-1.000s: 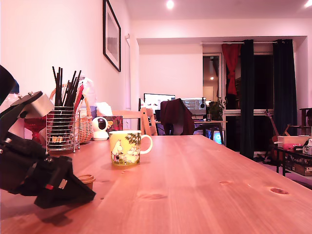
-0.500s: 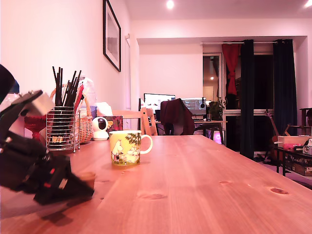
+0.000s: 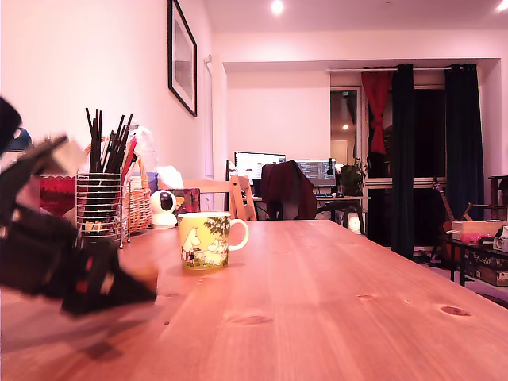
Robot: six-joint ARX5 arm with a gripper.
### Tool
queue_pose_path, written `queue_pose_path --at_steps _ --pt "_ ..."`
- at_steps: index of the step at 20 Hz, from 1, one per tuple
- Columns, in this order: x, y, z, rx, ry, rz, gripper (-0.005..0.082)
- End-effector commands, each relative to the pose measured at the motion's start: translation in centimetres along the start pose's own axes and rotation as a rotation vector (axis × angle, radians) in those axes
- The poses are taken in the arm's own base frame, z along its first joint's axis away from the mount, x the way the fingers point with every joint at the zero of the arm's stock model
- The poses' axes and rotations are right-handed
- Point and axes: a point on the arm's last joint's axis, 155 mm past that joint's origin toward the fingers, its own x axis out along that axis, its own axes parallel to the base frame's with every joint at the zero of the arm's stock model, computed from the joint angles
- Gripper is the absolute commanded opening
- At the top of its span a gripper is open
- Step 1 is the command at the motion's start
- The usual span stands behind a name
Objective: Pick the coffee capsule and then drop it inside the coffee cup in front of you
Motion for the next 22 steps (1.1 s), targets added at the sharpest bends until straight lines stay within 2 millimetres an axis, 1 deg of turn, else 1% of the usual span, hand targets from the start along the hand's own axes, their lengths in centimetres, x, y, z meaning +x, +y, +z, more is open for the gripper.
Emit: queue_pose_path --at_steps 1,5,6,8,10,14,16,18,22 --pt "-0.4 0.1 2.8 0.019 -0.079 0.006 0.0111" --pt "-1.5 1.0 6.7 0.041 -0.181 0.050 0.0111" --pt "-1.6 1.2 7.5 0.044 -0.200 0.056 0.0111" --pt "-1.6 1.7 8.5 0.044 -0.212 0.064 0.0111" --pt "-1.2 2.3 9.2 0.033 -0.204 0.075 0.0111" --pt "-0.4 4.5 10.3 -0.013 -0.159 0.125 0.0111" --pt "-0.2 5.7 11.2 -0.034 -0.150 0.145 0.0111" --pt "0.0 6.8 11.6 -0.088 -0.123 0.160 0.0111" --pt "0.1 8.1 12.6 -0.104 -0.105 0.181 0.0111"
